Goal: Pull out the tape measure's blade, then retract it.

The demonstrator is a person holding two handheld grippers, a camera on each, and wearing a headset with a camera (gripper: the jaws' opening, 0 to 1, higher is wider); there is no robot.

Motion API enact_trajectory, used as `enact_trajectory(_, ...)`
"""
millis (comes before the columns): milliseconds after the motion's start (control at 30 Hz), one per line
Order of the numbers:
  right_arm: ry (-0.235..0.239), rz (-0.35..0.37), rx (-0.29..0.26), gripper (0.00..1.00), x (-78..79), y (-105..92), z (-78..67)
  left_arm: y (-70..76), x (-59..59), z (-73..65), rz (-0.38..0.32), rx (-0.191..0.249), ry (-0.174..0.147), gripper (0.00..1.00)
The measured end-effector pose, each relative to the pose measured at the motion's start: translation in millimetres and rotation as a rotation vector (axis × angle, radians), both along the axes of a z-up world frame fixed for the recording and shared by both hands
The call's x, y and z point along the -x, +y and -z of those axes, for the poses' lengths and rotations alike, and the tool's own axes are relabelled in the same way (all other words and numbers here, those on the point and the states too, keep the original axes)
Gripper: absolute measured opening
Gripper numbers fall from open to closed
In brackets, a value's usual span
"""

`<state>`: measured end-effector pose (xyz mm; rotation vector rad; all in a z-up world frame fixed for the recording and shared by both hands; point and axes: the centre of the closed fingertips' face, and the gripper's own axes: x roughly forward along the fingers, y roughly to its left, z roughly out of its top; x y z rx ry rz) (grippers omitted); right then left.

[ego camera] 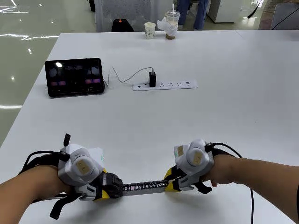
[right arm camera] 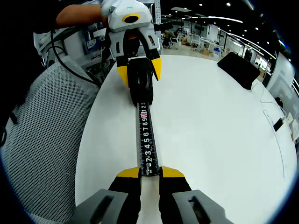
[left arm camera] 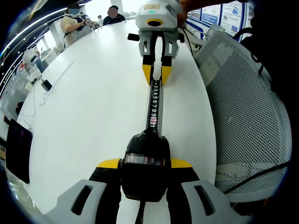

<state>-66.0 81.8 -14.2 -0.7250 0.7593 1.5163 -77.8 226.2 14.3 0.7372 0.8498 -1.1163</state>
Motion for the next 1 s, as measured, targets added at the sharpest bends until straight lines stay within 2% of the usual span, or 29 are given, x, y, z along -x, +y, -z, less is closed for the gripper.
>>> enact_trajectory(1000, 0.008, 0.016, -0.002, 0.11, -2.0, -24.9, -1.3, 0.6, 0.8, 0.3, 0.004, -0.003, -0.002, 0.31)
